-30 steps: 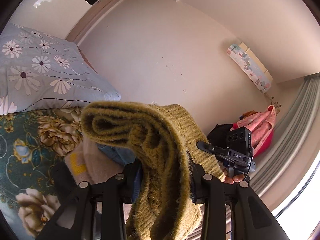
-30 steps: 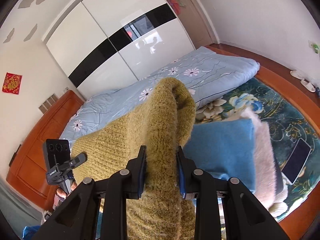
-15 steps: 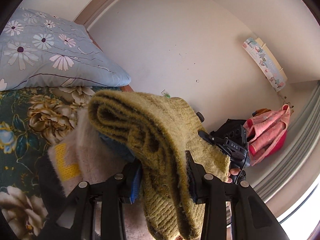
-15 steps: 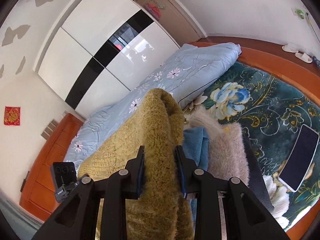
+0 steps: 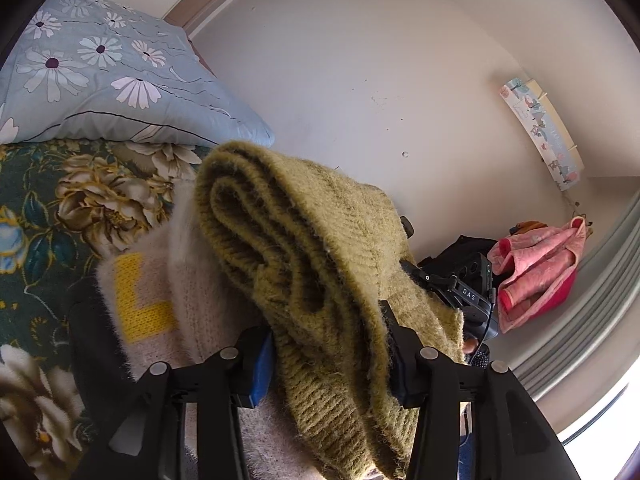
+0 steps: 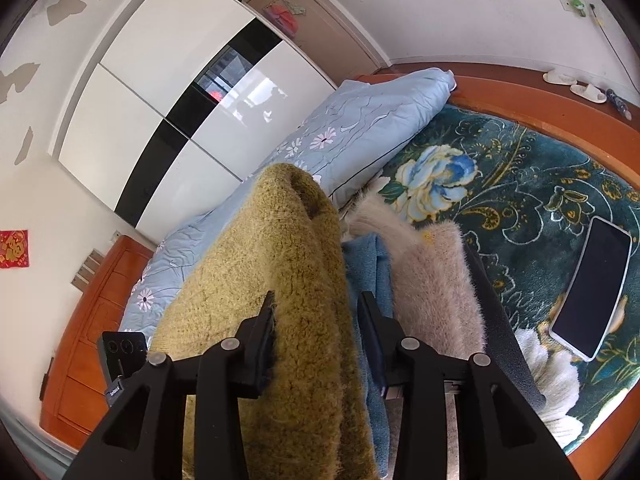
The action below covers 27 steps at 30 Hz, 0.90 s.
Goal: Fold clothes
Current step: 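Lift the folded sweater with both grippers and carry it to the clothes pile, then lower the sweater onto the pink fleece on the pile with both grippers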
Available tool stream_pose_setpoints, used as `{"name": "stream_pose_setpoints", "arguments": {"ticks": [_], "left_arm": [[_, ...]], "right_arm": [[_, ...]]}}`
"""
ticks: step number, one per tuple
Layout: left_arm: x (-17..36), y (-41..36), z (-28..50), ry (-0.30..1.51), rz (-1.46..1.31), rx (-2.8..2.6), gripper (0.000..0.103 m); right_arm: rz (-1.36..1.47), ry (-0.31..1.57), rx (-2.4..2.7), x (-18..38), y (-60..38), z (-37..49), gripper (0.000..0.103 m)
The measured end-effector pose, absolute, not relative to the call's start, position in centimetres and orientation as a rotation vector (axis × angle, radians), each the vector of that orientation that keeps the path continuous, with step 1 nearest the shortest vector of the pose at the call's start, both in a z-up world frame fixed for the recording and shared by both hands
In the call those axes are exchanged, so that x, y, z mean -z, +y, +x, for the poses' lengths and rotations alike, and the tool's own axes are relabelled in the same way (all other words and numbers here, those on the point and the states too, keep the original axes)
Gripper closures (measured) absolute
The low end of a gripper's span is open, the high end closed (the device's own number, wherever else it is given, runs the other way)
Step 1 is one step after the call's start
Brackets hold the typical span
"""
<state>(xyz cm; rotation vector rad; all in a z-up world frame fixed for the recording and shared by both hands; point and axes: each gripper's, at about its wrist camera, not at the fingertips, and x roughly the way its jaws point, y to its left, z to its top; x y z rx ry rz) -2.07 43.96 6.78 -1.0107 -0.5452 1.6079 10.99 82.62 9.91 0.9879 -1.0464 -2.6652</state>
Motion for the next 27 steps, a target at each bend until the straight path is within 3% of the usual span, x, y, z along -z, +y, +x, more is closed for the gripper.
{"name": "stream_pose_setpoints", "arguments": {"ticks": [9,13,16,22,27], "left_arm": [[-9.2,41.0,-1.9,-0.504,-0.986,-1.704,0.040],[-10.1,39.6,-2.4,-0.528,-0.978,-1.738,0.038],[-11.1,39.3,-1.9,-0.487,-0.947,-1.779,0.036],[-12.8,40.0,-0.6,-0.396,-0.910,-1.819,0.033],[-14.1,41.7,0.8,-0.305,-0.862,-1.851,0.032]], "right_arm": [[1.031,-1.001,2.739,-11.5,81.4,11.8,0.061],[1.056,-0.986,2.791,-12.3,80.9,12.3,0.060],[1.072,-0.950,2.850,-13.4,80.5,12.8,0.054],[1.040,-0.944,3.001,-16.0,80.5,15.1,0.052],[0.986,-0.702,3.092,-19.5,77.0,16.3,0.052]]}}
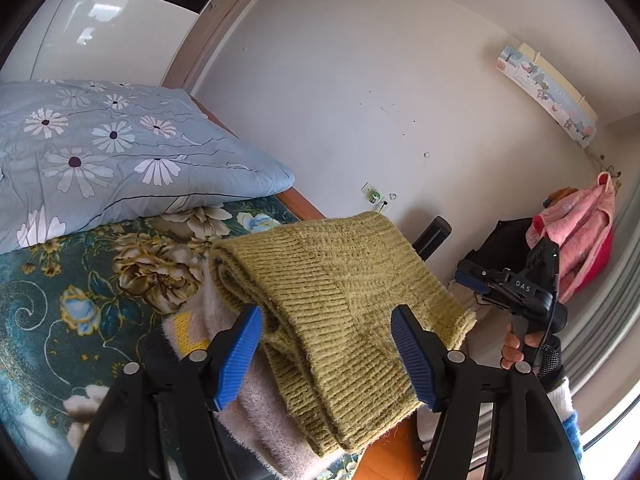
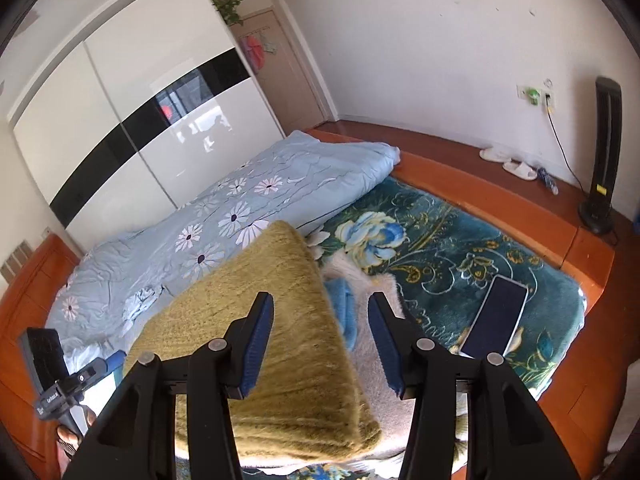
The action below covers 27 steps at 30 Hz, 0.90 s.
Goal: Fold clothes
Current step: 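Lower the sweater onto the pink fleece on the pile with both grippers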
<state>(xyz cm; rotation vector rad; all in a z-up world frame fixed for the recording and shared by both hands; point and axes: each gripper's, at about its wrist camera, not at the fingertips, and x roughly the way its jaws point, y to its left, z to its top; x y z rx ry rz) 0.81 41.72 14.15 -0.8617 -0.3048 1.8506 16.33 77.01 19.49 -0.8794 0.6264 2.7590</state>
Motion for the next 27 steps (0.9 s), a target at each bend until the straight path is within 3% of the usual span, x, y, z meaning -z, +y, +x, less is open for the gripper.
{"name": "stream_pose_setpoints", "arguments": {"ticks": [8,27], "left_arm": [[-15.0,44.8,4.2,-0.106,-0.759,-1.928,0.026],[-13.2,48.0,5.2,0.027,-0.793,-1.933,0.019]], "right_arm": [[-1.113,0.264,-2.803,-17.7,71.4,15.0,0.052],[-1.133,0.340,-2.726,-13.7,73.9,14.3,0.047]]}}
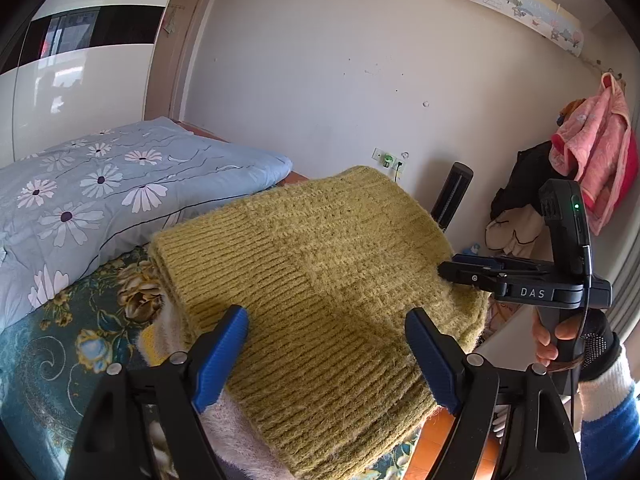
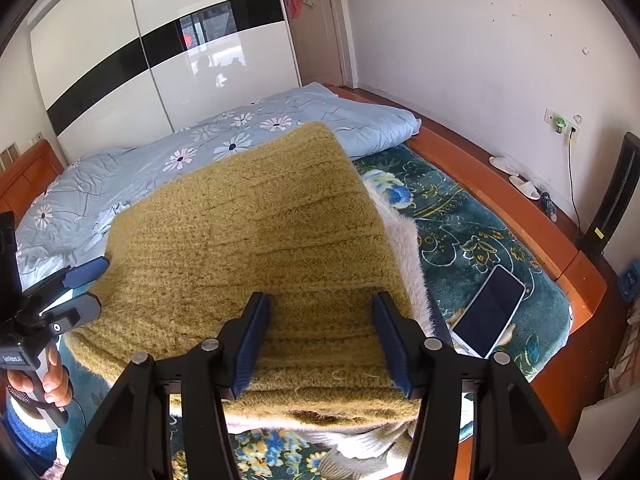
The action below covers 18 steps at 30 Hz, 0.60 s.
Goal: Fold clothes
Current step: 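Lower the sweater onto the pink fleece on the pile with both grippers, then open both grippers and release the sweater on top of the pile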
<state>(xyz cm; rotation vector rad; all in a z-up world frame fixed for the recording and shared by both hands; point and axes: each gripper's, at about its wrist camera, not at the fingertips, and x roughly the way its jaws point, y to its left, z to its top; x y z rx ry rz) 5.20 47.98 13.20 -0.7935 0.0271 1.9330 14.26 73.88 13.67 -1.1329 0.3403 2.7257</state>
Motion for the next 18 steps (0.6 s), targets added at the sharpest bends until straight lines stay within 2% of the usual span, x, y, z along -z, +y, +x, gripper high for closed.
{"name": "stream_pose_setpoints", "arguments": {"ticks": [12,14,15,18], "left_arm": [[-14.9,44.8,7.3,0.040,-0.757,-1.993,0.019],[-14.6,44.0,7.8,0.041,-0.753,-2.014,0.019],[-14.5,43.6,8.0,0.036,-0.752,-2.020,0.019],[-13.8,42.8,8.7,0.037,-0.761,-2.035,0.018]], "right_arm": [[-0.979,0.264,-2.727,-16.9,69.6,18.2,0.047],[-0.955,0.266,-2.738,-16.8,68.2,19.2,0.045],[-0.946,0.260,-2.747,-16.7,67.3,19.7,0.040],[-0.934,0.261,-2.767,-15.9,65.0,20.8,0.040]]}}
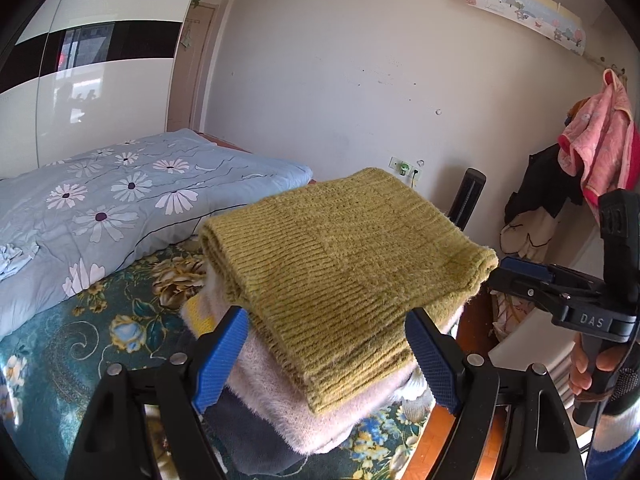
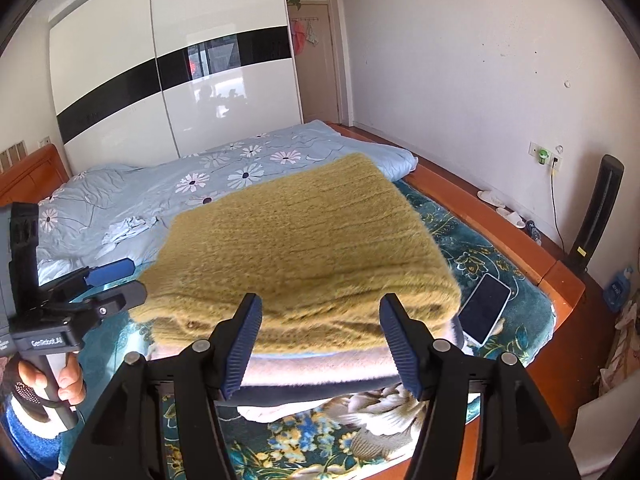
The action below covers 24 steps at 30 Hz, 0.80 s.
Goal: Fold clothes
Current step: 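Open both grippers and release the sweater on top of the pile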
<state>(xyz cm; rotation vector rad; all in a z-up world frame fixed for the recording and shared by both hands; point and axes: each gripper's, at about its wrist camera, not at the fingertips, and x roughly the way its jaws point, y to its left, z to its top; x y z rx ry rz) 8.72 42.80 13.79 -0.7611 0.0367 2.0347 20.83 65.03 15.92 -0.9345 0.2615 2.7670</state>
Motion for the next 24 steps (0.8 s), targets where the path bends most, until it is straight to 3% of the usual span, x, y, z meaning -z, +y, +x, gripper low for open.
{"name": "stream_pose_setpoints", "arguments": {"ticks": [10,11,13,24], "left_arm": [[-10.0,40.1,10.6,0.007,-0.830,-2.060,0.002],[-9.5,39.9,10.5,0.001,-0.842,-2.063,0.001],[-8.8,39.3,10.7,-0.016,-0.861,-2.069,0.001],[-7.0,37.2,11.4,-0.043,-0.894,-2.094,0.000]], "right_arm": [[-0.937,0.271,-2.764,-12.2,59.5,22.2,0.039],[-0.939,0.274,-2.759,-11.8,59.2,22.1,0.038],[-0.942,0.275,-2.750,-11.2,58.6,22.0,0.022],[-0.960,0.266,-2.754,-9.3,56.4,22.1,0.017]]}}
